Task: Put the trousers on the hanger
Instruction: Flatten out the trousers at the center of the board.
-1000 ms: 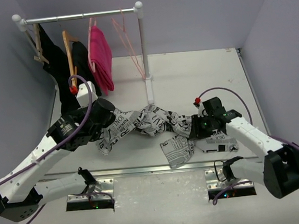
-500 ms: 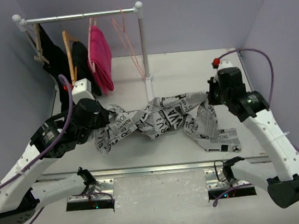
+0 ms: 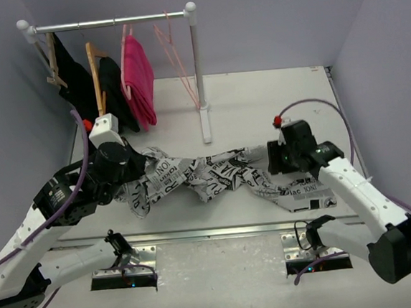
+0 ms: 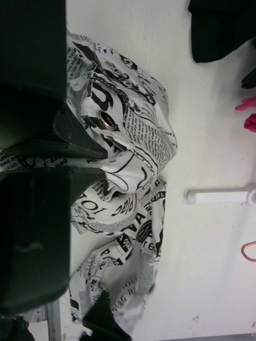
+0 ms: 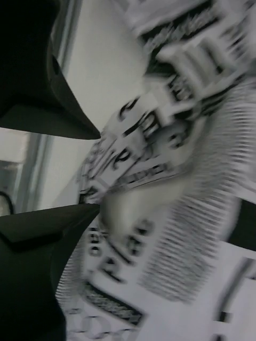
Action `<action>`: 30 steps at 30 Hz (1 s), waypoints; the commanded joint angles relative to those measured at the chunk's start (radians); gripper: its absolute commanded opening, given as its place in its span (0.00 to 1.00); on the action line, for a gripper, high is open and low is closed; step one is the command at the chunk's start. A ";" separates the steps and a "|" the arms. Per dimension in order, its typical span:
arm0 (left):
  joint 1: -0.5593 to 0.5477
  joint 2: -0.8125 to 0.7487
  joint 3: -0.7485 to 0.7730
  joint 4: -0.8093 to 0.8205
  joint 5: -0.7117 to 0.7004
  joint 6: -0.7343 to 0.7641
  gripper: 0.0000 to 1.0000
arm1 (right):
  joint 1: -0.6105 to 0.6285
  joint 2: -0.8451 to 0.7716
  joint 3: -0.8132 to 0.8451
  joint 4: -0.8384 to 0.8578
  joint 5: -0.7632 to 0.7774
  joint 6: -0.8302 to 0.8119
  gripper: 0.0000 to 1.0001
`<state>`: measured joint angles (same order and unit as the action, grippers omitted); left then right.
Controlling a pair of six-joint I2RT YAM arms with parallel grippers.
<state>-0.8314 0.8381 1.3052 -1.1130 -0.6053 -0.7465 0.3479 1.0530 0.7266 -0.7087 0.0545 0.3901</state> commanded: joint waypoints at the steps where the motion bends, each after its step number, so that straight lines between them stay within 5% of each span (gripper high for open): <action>1: 0.006 -0.036 0.035 -0.012 -0.090 -0.056 0.00 | -0.001 -0.097 -0.075 0.013 0.038 0.070 0.56; 9: 0.006 -0.123 -0.007 -0.030 -0.086 -0.090 0.00 | 0.013 -0.136 -0.153 -0.002 0.000 0.137 0.78; 14: 0.006 -0.093 0.064 -0.051 -0.119 -0.090 0.00 | 0.013 0.047 -0.161 0.006 0.012 0.184 0.72; 20: 0.006 -0.017 0.267 -0.135 -0.237 -0.124 0.00 | 0.009 0.261 -0.225 0.131 0.036 0.261 0.47; 26: 0.006 0.039 0.495 -0.205 -0.300 -0.068 0.00 | -0.102 0.464 -0.105 0.135 0.121 0.220 0.50; 30: 0.006 -0.006 0.490 -0.206 -0.297 -0.054 0.00 | -0.236 0.546 -0.030 0.134 0.202 0.195 0.58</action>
<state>-0.8314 0.8809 1.7679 -1.3525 -0.8337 -0.8277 0.2245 1.5119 0.6553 -0.7251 0.0253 0.5946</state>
